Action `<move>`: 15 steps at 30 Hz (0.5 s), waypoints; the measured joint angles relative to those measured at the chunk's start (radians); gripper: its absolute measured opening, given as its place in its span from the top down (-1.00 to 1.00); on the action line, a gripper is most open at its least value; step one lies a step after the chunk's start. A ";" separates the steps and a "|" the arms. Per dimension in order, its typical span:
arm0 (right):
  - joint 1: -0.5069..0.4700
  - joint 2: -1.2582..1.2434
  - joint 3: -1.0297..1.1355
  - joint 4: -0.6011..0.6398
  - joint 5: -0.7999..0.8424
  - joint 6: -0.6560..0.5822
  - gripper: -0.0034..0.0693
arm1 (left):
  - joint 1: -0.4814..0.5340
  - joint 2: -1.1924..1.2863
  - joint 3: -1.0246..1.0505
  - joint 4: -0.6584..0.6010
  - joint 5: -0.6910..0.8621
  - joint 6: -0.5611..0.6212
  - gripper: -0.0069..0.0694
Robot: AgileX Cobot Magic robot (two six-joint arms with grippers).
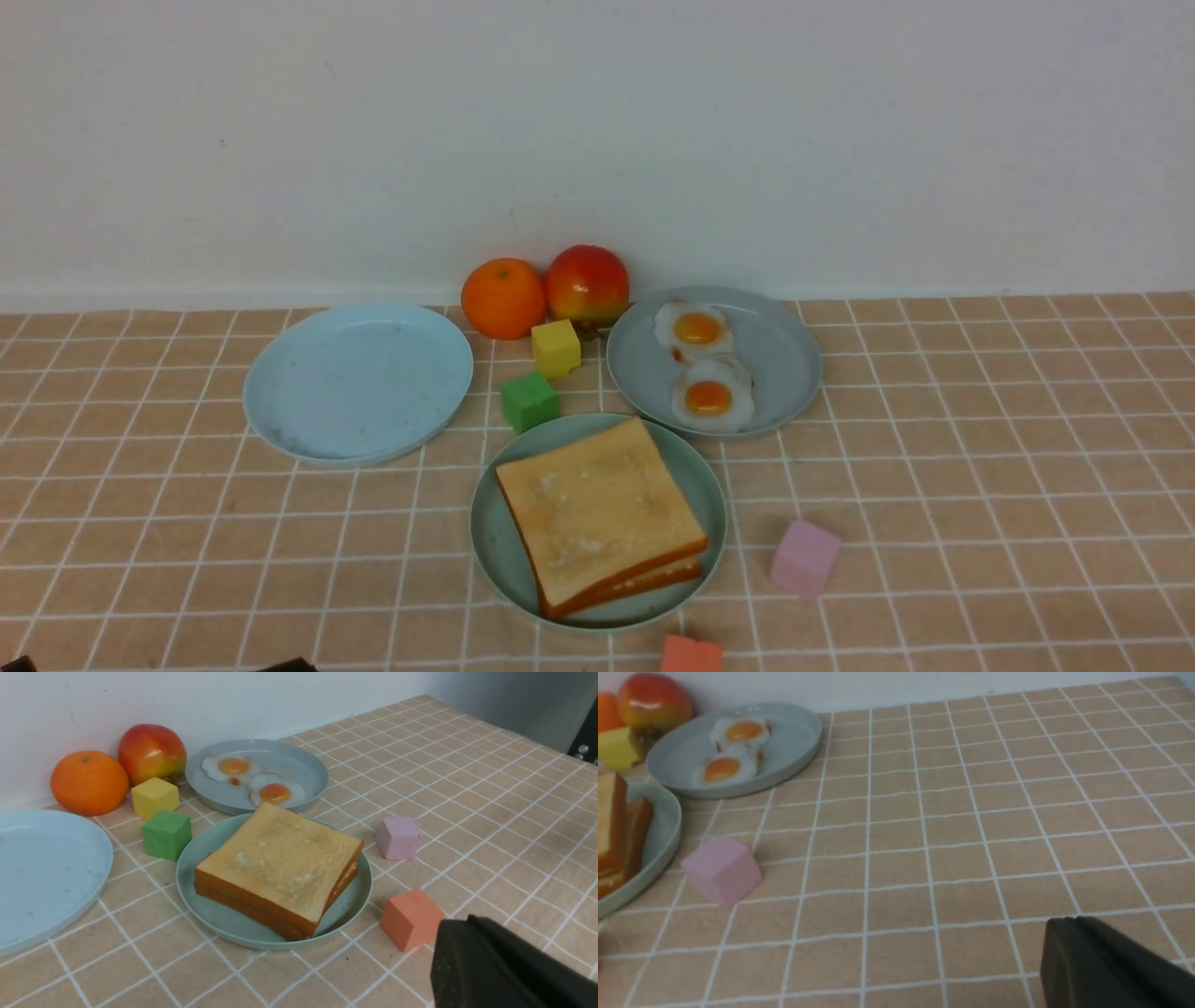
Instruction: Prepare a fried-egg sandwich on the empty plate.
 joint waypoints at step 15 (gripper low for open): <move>0.000 0.000 -0.002 0.078 0.008 -0.069 0.94 | 0.000 0.000 0.001 0.000 0.000 0.000 0.82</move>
